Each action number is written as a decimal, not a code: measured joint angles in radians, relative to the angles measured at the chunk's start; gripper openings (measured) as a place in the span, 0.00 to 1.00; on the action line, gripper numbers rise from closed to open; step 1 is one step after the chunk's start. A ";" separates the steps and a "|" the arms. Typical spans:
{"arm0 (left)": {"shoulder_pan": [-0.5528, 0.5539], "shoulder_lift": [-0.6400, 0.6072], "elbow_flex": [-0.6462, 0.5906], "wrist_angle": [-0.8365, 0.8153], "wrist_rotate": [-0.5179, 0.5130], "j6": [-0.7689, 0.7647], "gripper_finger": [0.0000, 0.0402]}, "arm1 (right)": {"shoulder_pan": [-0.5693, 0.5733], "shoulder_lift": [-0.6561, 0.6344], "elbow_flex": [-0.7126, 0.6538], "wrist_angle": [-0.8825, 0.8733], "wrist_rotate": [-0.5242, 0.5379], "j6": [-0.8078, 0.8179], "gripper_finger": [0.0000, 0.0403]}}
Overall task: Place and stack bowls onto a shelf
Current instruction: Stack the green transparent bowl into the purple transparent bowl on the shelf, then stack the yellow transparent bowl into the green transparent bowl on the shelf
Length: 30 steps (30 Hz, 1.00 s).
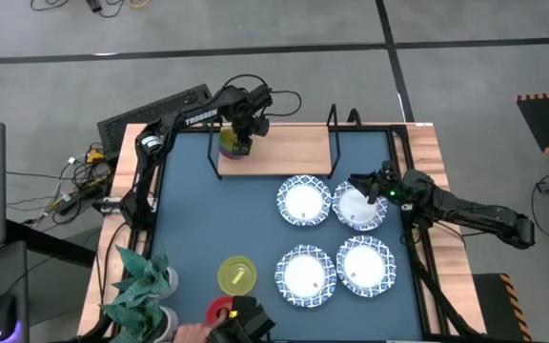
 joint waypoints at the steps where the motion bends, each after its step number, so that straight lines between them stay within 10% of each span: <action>1: -0.005 0.000 0.000 0.007 0.001 -0.009 0.43 | 0.000 0.000 0.000 0.000 0.000 0.000 0.55; 30: -0.072 -0.066 0.010 0.000 -0.005 -0.214 0.43 | 0.000 0.000 0.000 0.000 0.000 -0.002 0.55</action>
